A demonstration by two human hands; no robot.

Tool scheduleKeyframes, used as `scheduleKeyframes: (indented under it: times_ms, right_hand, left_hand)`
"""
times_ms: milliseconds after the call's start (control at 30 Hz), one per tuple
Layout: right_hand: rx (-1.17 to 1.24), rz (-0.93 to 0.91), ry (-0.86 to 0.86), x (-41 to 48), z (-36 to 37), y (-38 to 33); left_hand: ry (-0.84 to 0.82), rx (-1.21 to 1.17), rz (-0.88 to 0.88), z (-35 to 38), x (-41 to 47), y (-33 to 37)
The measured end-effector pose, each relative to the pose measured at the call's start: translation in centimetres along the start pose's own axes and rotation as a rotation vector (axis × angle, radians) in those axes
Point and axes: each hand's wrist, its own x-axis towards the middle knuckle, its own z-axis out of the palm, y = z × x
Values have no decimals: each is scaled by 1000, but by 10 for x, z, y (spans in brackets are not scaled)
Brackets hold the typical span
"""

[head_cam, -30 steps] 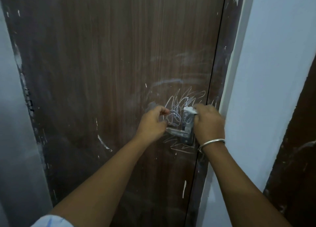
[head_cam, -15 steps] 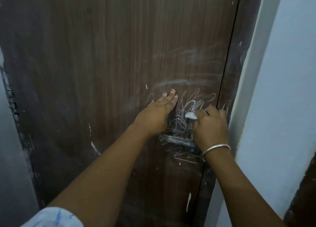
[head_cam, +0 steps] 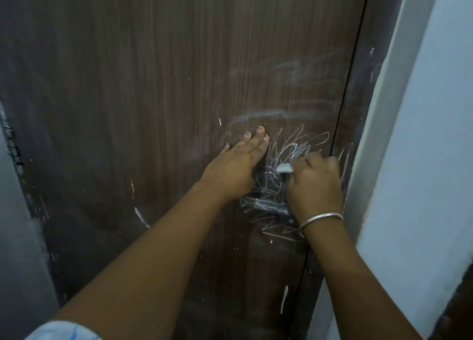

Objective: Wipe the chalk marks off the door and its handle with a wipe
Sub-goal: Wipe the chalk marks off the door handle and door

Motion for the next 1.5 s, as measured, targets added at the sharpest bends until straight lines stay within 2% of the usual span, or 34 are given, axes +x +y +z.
scheduleKeyframes:
  times_ms: [100, 267, 400, 467, 667, 833, 933, 1200, 1367, 1500]
  right_hand:
    - [-8, -64, 0, -1, 2, -2]
    - [31, 93, 32, -5, -3, 11]
    - [7, 50, -40, -8, -5, 6]
    - [7, 50, 7, -8, -3, 14]
    - [196, 249, 171, -22, 5, 19]
    - [405, 416, 129, -32, 6, 18]
    - [448, 405, 176, -29, 4, 16]
    - [460, 416, 117, -49, 11, 18]
    - [497, 412, 176, -31, 8, 17]
    - [521, 446, 150, -60, 18, 18]
  left_hand:
    - [11, -15, -9, 1, -1, 1]
    - [1, -27, -15, 0, 0, 1]
    - [-18, -20, -27, -2, 0, 3]
    - [-18, -19, -35, -3, -1, 4]
    - [-18, -20, -69, -1, -2, 10]
    - [-37, -16, -78, -2, -1, 11]
    - [-47, -4, -78, -3, 0, 9]
    - [-39, -29, -85, 0, 1, 9]
    - [-32, -48, -82, 2, 0, 10]
    - [-28, -40, -83, 2, 1, 9]
